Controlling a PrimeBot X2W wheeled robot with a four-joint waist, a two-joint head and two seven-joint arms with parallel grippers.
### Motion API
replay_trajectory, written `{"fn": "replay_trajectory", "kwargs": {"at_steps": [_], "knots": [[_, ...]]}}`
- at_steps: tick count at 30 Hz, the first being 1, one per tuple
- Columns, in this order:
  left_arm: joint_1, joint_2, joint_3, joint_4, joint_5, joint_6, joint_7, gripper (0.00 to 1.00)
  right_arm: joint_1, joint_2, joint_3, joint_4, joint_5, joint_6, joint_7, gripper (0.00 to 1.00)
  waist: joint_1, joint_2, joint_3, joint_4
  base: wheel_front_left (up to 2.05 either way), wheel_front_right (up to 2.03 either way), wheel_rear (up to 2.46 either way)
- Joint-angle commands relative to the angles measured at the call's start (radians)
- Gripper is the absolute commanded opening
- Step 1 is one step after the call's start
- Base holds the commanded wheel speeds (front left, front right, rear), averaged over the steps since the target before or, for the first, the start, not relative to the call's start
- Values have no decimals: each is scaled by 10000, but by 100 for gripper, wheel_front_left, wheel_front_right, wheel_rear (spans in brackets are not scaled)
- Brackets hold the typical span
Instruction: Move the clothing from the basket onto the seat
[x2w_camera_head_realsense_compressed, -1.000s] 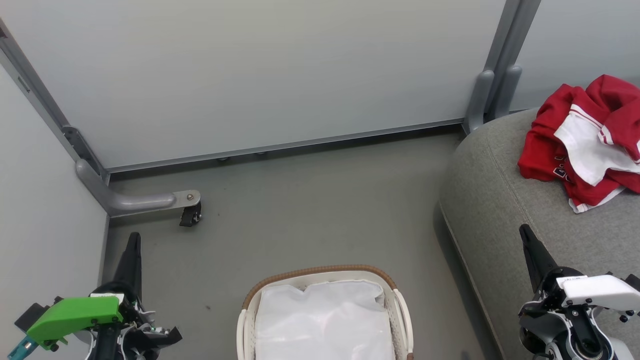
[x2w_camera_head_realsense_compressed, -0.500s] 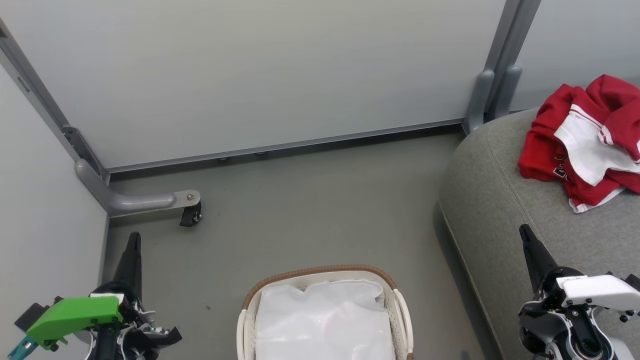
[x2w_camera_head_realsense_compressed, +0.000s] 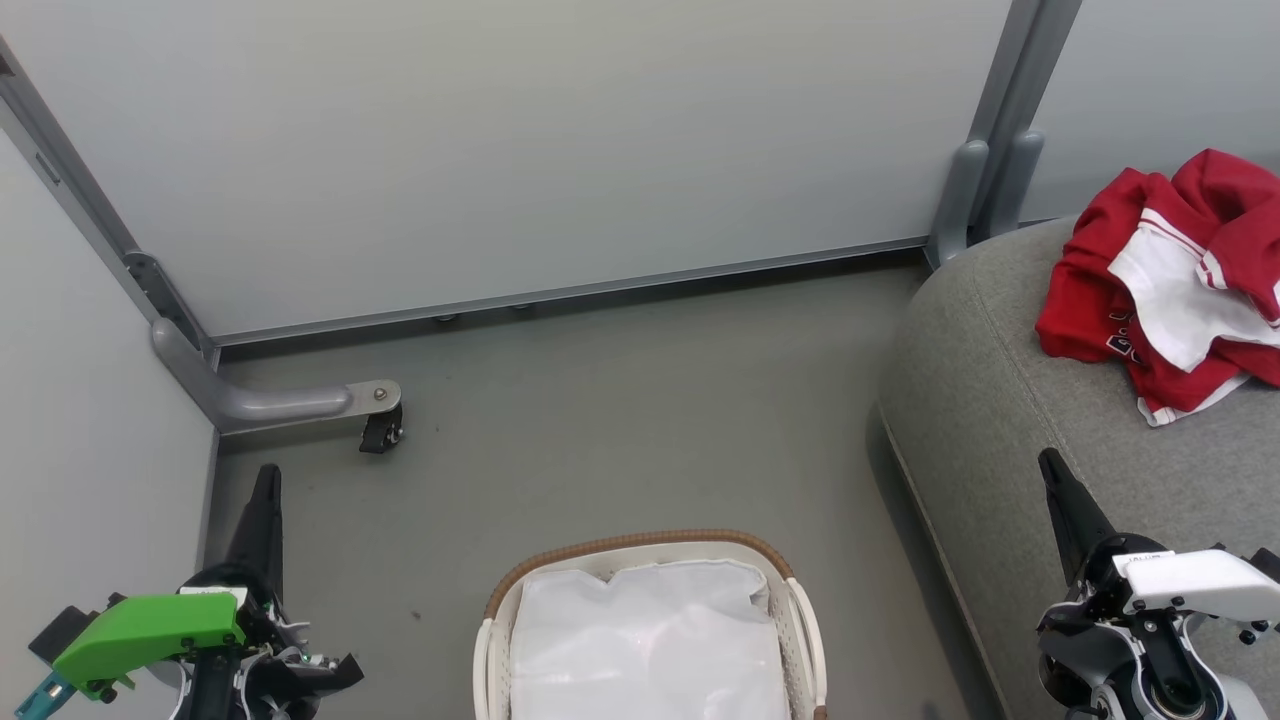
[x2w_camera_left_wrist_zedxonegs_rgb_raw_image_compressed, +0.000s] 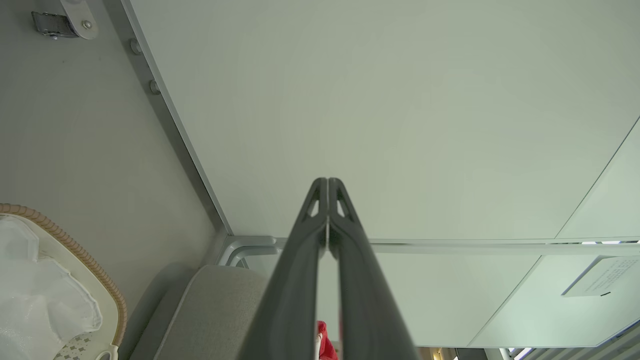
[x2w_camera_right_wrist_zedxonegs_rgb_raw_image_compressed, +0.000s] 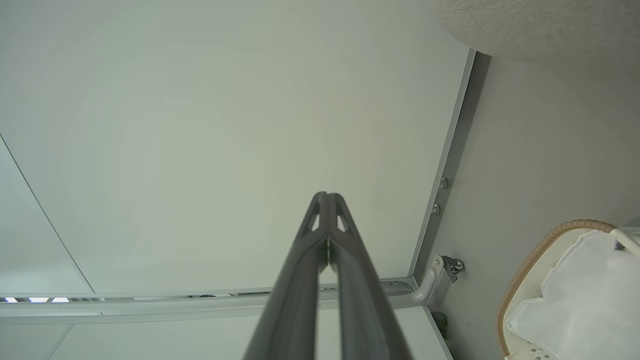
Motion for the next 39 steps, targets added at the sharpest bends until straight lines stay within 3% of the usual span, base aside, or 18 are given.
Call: {"fn": "replay_trajectory", "kwargs": {"at_steps": [1, 39], "knots": [[-102, 18, 35, -14, 23, -47, 6, 0, -88, -60, -20, -43, 31, -7, 31, 0, 0, 0, 0, 0, 0, 0, 0], [-105, 0, 52, -14, 45, -48, 31, 0, -88, -60, -18, -43, 32, -5, 30, 0, 0, 0, 0, 0, 0, 0, 0]]}}
